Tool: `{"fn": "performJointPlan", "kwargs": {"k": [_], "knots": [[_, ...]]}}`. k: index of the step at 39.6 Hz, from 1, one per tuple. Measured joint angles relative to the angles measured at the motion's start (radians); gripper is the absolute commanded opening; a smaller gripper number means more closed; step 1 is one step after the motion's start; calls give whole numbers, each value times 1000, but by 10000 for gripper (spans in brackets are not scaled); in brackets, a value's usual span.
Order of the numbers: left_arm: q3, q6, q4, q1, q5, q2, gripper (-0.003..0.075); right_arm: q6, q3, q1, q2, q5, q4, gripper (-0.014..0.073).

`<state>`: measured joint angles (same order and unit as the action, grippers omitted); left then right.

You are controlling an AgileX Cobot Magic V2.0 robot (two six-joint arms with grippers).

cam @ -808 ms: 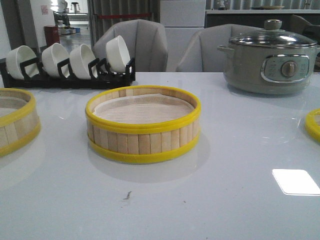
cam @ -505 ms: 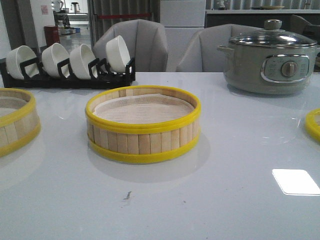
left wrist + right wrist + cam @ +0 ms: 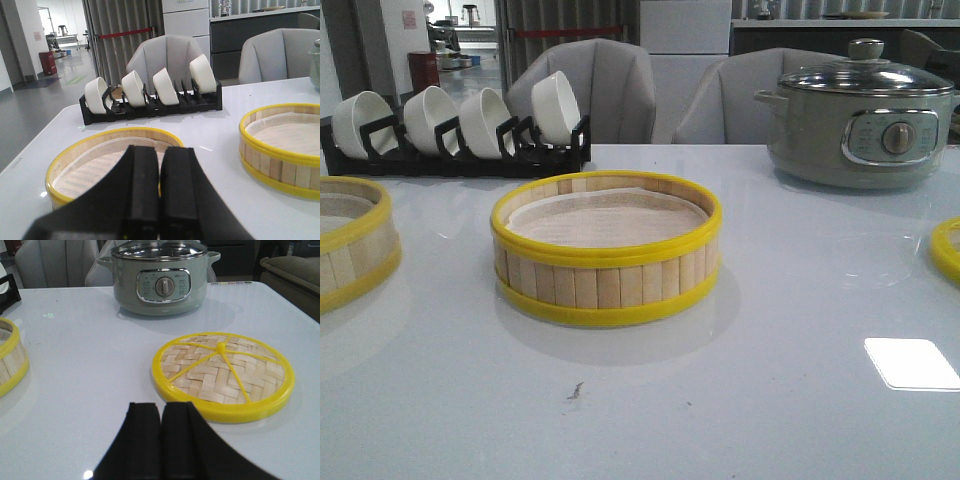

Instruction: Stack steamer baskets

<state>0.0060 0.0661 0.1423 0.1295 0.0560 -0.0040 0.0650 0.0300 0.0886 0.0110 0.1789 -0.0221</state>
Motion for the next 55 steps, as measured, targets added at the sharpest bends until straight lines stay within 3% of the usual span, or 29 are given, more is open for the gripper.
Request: {"fn": "performJointPlan", "kwargs": {"k": [37,43,55], "knots": [[-15,0,-32,0,11,3,85,0,0,0,0,0,0,63],[-193,0,-51,4,129,156,85,0,0,0,0,0,0,63],[-838,0,-48,4,449,671,85,0,0,0,0,0,0,63]]}}
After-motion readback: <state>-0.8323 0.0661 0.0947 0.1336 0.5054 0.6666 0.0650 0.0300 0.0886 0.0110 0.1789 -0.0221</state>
